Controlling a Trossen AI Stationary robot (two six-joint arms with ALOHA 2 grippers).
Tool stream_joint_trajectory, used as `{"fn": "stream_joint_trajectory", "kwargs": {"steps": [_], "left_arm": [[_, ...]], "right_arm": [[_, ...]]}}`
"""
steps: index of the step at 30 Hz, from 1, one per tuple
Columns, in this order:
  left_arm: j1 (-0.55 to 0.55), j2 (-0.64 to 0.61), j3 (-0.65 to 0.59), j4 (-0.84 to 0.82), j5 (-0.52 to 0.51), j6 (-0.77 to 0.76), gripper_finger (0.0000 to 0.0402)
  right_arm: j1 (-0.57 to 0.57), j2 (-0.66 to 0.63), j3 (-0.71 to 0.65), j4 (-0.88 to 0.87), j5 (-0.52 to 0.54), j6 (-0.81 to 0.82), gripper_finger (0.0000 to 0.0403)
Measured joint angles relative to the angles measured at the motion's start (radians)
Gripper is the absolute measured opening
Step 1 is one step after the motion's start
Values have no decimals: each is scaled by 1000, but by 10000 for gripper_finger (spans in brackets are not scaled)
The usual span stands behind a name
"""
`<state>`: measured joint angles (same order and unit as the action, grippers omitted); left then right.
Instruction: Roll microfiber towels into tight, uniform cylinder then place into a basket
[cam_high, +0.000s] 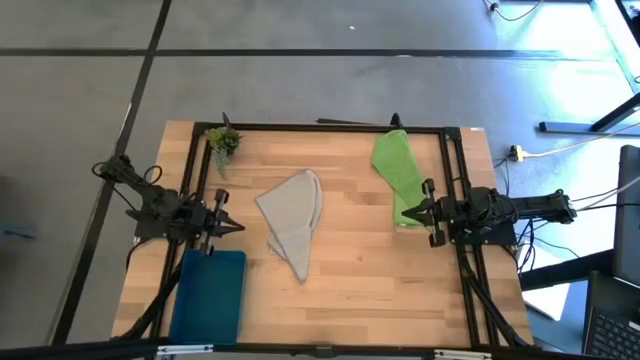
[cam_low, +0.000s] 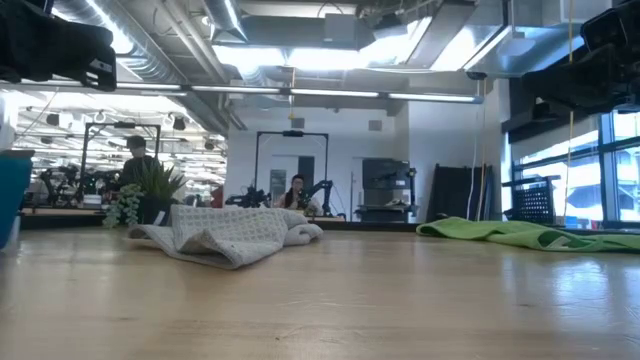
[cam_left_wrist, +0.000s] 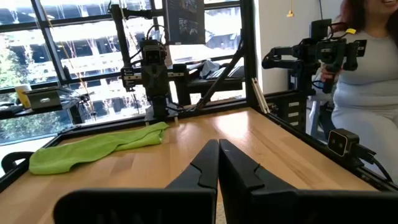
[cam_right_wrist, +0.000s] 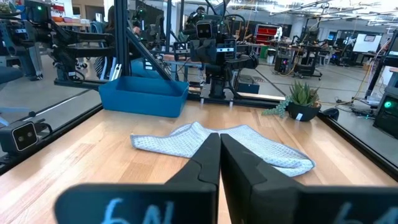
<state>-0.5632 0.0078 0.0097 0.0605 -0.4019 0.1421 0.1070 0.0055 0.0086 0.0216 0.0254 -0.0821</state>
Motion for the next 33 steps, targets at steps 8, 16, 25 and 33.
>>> {"fn": "stream_joint_trajectory", "kwargs": {"steps": [8, 16, 25, 33], "left_arm": [[0, 0, 0, 0, 0, 0, 1], [0, 0, 0, 0, 0, 0, 1], [0, 0, 0, 0, 0, 0, 1], [0, 0, 0, 0, -2, 0, 1]], "right_arm": [[0, 0, 0, 28, 0, -3, 14], [0, 0, 0, 43, 0, -5, 14], [0, 0, 0, 35, 0, -93, 11], [0, 0, 0, 34, 0, -86, 9]]}}
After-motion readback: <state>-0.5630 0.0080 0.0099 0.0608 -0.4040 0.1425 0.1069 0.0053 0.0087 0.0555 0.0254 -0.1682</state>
